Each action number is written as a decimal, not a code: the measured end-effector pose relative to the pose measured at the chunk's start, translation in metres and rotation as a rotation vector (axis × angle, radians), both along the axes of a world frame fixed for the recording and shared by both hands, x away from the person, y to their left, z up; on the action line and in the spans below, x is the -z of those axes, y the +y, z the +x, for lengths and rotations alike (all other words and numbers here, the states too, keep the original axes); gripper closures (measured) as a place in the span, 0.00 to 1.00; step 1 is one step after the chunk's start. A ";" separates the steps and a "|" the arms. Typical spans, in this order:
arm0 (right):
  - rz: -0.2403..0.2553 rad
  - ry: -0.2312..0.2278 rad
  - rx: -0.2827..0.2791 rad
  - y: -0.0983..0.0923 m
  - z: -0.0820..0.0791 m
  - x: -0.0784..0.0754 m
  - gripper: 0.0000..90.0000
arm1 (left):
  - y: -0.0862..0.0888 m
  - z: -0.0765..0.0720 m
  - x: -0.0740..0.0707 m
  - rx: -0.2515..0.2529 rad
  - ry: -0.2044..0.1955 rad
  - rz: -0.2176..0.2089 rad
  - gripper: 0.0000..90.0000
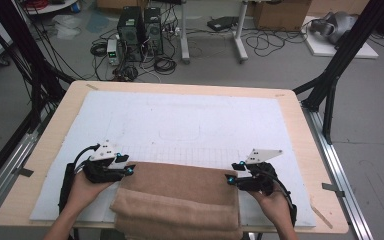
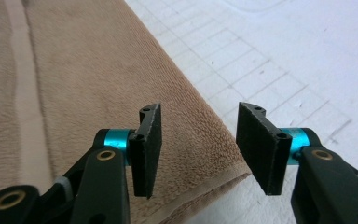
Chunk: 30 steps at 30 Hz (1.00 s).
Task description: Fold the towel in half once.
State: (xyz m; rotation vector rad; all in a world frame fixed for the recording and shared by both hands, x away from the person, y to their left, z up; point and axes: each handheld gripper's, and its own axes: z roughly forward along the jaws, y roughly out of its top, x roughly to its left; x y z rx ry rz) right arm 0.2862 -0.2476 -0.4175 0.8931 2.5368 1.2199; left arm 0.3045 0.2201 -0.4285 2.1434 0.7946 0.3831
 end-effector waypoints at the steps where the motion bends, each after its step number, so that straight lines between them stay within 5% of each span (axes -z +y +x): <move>1: -0.008 0.004 -0.005 0.000 0.002 0.003 0.54 | 0.000 0.003 0.003 -0.002 0.019 0.000 0.58; 12: -0.056 0.056 0.019 0.000 0.014 0.024 0.48 | 0.000 0.015 0.014 0.003 0.100 -0.004 0.51; 20: -0.059 0.076 0.007 0.002 0.015 0.025 0.57 | -0.001 0.015 0.015 0.006 0.102 -0.013 0.56; 30: -0.068 0.117 -0.053 0.008 0.016 0.021 0.83 | -0.004 0.012 0.013 0.057 0.117 -0.022 0.86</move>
